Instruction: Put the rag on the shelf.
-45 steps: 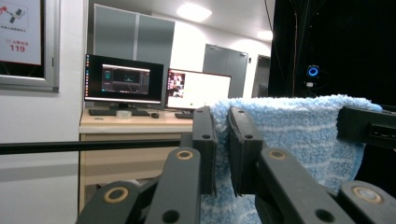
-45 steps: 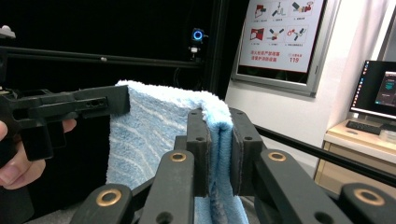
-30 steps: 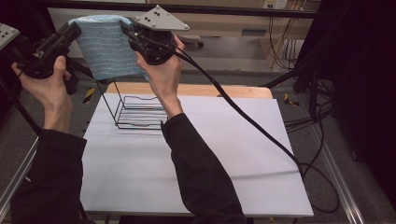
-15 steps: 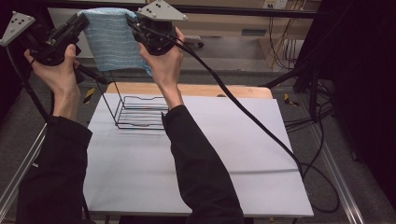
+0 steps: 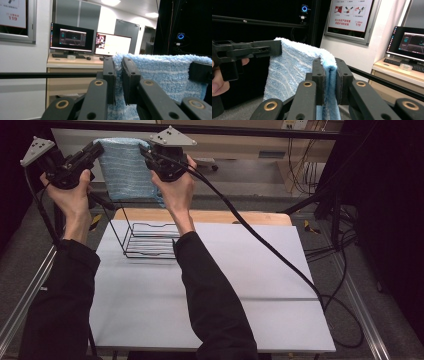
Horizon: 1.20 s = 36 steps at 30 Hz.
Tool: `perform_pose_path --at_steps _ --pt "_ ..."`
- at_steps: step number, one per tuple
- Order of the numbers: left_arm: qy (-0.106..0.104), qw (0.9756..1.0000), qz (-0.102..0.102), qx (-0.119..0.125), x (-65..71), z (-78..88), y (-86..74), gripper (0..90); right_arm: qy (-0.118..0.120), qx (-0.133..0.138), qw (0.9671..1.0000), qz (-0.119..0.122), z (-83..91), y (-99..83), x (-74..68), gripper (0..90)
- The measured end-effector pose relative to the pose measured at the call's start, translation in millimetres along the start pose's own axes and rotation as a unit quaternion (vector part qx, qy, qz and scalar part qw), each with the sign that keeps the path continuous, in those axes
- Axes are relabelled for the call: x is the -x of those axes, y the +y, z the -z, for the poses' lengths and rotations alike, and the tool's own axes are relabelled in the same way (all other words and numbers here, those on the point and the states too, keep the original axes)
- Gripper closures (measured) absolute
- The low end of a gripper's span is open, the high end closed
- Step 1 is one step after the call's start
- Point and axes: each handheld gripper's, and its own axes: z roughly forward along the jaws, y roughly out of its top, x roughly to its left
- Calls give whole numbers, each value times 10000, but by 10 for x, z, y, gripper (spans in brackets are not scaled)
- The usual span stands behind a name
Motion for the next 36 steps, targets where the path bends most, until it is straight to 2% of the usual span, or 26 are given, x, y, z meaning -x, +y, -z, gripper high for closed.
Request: perform_pose_path --at_steps 4,6,10,17,22,27,30,36 --pt "-33 9999 -78 -107 0 -53 -50 819 -21 -78 9999 -87 -25 -79 51 809" --pt "-3 9996 -211 -169 12 -78 -77 819 -49 -139 9998 -109 -28 -117 80 809" --pt "-32 9996 -172 -239 -8 -118 -130 819 -25 -167 9998 -95 -33 -165 106 808" --pt "-99 9990 -269 -348 -15 -104 -216 819 23 -270 9995 -138 -37 -276 149 808" --pt "-153 9980 -303 -531 -38 -32 -315 818 135 -365 9989 -253 -31 -403 142 808" --pt "-239 9973 -323 -610 -61 82 -406 818 271 -427 9982 -336 -9 -509 104 806" --pt "-286 9973 -290 -617 -76 155 -473 817 322 -560 9975 -277 -1 -551 69 805" --pt "-470 9966 -267 -627 -110 335 -537 814 520 -656 9964 -159 67 -554 -24 802"
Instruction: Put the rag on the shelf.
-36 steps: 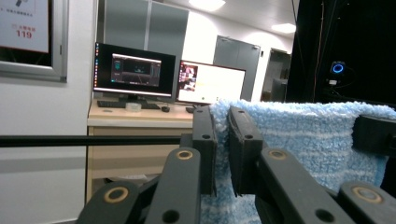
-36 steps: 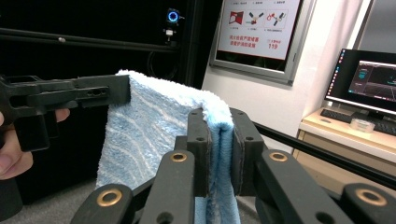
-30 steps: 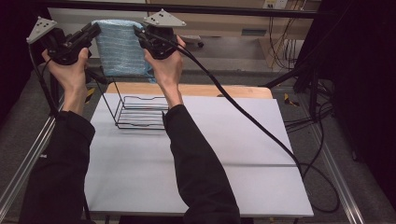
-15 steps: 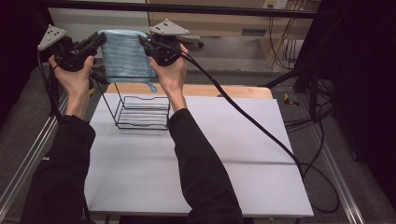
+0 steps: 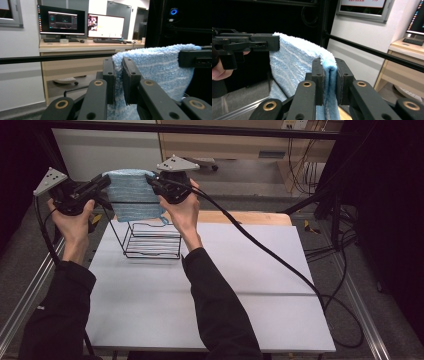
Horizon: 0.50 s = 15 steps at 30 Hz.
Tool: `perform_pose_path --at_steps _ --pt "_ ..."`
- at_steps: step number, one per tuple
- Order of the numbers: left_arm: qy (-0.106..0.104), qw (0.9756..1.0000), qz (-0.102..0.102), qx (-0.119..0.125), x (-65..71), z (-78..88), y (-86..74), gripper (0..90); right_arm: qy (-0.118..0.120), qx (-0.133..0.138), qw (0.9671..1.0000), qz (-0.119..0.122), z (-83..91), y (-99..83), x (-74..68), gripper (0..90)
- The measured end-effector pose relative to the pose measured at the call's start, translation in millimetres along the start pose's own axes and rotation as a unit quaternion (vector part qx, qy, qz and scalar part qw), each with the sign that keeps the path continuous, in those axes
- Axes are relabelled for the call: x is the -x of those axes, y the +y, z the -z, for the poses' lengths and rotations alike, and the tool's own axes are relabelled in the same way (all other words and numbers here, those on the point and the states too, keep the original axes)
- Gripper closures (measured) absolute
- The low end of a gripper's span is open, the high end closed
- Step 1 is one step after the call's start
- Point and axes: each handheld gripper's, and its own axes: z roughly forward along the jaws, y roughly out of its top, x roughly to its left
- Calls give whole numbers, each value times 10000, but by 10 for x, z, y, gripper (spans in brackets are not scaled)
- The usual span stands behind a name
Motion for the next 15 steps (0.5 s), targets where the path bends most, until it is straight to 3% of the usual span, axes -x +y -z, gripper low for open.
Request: perform_pose_path --at_steps 11,15 --pt "-282 9993 -40 -249 11 159 -90 807 175 -416 9989 119 105 -32 -130 799" --pt "-448 9982 -33 -387 25 208 -123 803 338 -459 9983 -87 151 -92 -112 798"
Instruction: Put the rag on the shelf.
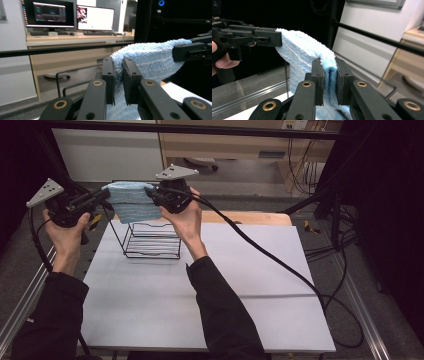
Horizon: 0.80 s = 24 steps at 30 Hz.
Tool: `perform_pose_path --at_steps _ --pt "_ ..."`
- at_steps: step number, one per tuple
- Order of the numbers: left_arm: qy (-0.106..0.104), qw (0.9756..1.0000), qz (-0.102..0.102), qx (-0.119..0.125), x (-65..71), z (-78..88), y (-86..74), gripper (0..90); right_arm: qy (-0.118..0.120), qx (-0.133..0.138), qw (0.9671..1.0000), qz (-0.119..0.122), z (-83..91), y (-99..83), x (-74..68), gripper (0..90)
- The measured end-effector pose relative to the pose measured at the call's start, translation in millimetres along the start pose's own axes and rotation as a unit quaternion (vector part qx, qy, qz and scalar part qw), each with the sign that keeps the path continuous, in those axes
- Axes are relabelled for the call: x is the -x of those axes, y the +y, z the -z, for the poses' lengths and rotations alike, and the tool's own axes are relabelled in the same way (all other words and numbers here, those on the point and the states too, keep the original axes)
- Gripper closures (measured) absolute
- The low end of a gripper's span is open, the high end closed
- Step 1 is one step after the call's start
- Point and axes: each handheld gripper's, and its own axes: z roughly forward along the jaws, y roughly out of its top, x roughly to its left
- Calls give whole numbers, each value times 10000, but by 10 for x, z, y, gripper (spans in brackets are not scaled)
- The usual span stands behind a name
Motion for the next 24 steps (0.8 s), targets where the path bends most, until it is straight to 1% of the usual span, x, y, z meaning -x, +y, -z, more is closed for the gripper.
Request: perform_pose_path --at_steps 3,7,10,12,13,14,18,21,24 --pt "-33 9999 -35 -128 29 30 -30 800 86 -77 9999 -31 17 -61 -7 798" --pt "-6 9995 -77 -306 68 55 -57 789 157 -123 9998 -84 16 -134 -13 797" --pt "-16 9992 -17 -405 76 81 -28 775 193 -129 9997 -64 17 -166 -28 797" --pt "12 9988 60 -480 81 105 24 750 206 -140 9997 -20 21 -175 -40 796" --pt "41 9987 134 -497 84 120 57 734 210 -149 9997 18 24 -178 -45 795" --pt "55 9987 186 -480 86 136 93 728 213 -154 9996 45 25 -181 -49 795" --pt "150 9987 264 -404 105 182 259 731 241 -141 9996 52 28 -209 -54 794" --pt "198 9979 341 -505 100 164 356 772 272 -166 9995 66 28 -233 -59 792" --pt "186 9964 340 -748 107 95 392 837 294 -197 9993 125 32 -246 -68 787"
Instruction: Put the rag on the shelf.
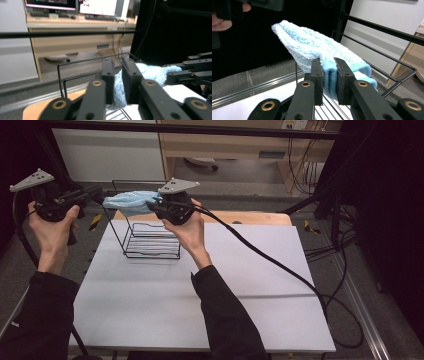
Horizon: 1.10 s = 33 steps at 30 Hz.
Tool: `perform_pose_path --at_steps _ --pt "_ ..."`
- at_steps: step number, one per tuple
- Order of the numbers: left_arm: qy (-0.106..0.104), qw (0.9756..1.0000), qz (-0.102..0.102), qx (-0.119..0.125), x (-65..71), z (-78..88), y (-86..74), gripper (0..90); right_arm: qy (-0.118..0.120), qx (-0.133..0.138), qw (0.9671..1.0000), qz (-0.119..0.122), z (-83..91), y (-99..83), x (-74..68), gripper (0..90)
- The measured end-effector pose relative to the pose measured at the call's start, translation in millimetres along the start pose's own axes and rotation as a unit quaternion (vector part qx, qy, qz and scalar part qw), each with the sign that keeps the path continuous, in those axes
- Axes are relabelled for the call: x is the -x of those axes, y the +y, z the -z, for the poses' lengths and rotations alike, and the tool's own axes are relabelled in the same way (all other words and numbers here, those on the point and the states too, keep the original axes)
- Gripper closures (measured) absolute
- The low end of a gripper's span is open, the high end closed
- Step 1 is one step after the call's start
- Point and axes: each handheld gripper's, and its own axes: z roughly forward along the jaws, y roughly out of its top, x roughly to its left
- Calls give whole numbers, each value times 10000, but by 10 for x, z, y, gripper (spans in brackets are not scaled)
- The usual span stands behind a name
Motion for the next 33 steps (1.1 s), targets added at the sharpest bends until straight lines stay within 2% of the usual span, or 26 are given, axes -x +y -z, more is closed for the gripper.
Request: perform_pose_path --at_steps 2,5,9,12,17,22,25,28,30,31,33 --pt "-118 9998 40 -150 17 -39 -11 870 8 -8 10000 0 1 -9 -2 785" --pt "-234 9989 -43 -403 44 -82 -72 888 24 -32 10000 8 9 -22 3 780" --pt "-330 9980 11 -548 19 -101 -167 894 32 -67 10000 40 8 -34 -11 759" --pt "-346 9973 -26 -653 15 -101 -219 895 54 -98 9999 62 13 -38 -22 729" --pt "-272 9963 -239 -785 48 -112 -272 896 138 -19 9999 -19 29 -25 -35 640" --pt "-261 9952 -347 -872 51 -136 -346 897 190 121 9996 -161 54 2 -43 558" --pt "-256 9946 -394 -926 44 -153 -392 897 207 182 9992 -280 59 30 -39 548" --pt "-232 9936 -467 -1000 39 -179 -445 897 304 180 9989 -303 44 52 -53 625" --pt "-231 9934 -478 -1013 31 -195 -476 897 397 93 9987 -304 25 51 -70 736" --pt "-233 9935 -477 -1005 28 -199 -487 897 471 28 9982 -381 11 40 -71 786" --pt "-247 9935 -492 -996 27 -205 -506 897 473 -238 9977 -431 -27 0 -68 858"
